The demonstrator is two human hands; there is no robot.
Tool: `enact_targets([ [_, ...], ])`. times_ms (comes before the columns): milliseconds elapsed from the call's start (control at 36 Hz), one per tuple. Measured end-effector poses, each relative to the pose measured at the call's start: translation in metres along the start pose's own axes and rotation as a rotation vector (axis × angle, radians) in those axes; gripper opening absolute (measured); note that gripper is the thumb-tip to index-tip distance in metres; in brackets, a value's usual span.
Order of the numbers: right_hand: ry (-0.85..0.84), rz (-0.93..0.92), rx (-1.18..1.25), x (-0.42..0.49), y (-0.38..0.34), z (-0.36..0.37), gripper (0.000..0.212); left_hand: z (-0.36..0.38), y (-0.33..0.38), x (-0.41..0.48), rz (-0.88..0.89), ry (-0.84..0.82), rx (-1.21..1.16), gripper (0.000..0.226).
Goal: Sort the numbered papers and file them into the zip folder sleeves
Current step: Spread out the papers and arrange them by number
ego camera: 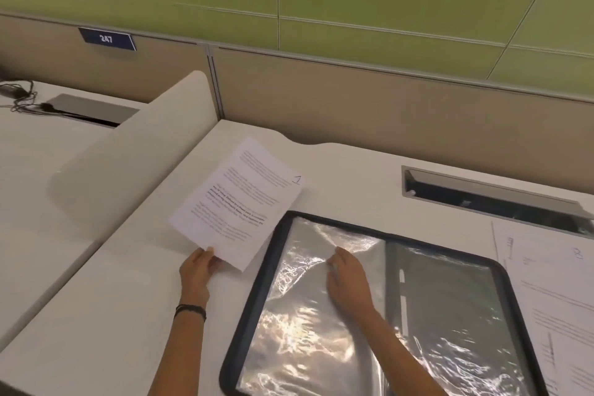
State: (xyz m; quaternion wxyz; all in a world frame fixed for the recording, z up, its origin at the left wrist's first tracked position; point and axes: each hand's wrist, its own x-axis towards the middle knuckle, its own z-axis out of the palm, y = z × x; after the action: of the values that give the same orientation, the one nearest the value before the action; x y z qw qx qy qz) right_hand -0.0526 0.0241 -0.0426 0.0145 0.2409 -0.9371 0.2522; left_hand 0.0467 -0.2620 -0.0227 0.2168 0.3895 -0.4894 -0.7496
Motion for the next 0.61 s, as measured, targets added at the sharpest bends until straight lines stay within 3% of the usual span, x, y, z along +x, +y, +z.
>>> enact_targets([
  [111, 0.062, -0.002, -0.094, -0.001, 0.001, 0.008, 0.012, -0.001, 0.004, 0.02, -0.01, 0.078, -0.038, 0.007],
  [222, 0.1, 0.012, -0.102, -0.009, 0.003, 0.015, 0.016, 0.004, 0.006, 0.041, -0.003, 0.127, -0.044, 0.022],
  [444, 0.105, 0.013, -0.09, -0.01, 0.007, 0.021, 0.027, 0.022, 0.017, 0.092, 0.061, 0.176, -0.013, 0.024],
  [611, 0.107, 0.025, -0.067, -0.01, 0.011, 0.025, 0.02, 0.026, 0.027, 0.127, 0.078, 0.187, -0.007, 0.031],
])
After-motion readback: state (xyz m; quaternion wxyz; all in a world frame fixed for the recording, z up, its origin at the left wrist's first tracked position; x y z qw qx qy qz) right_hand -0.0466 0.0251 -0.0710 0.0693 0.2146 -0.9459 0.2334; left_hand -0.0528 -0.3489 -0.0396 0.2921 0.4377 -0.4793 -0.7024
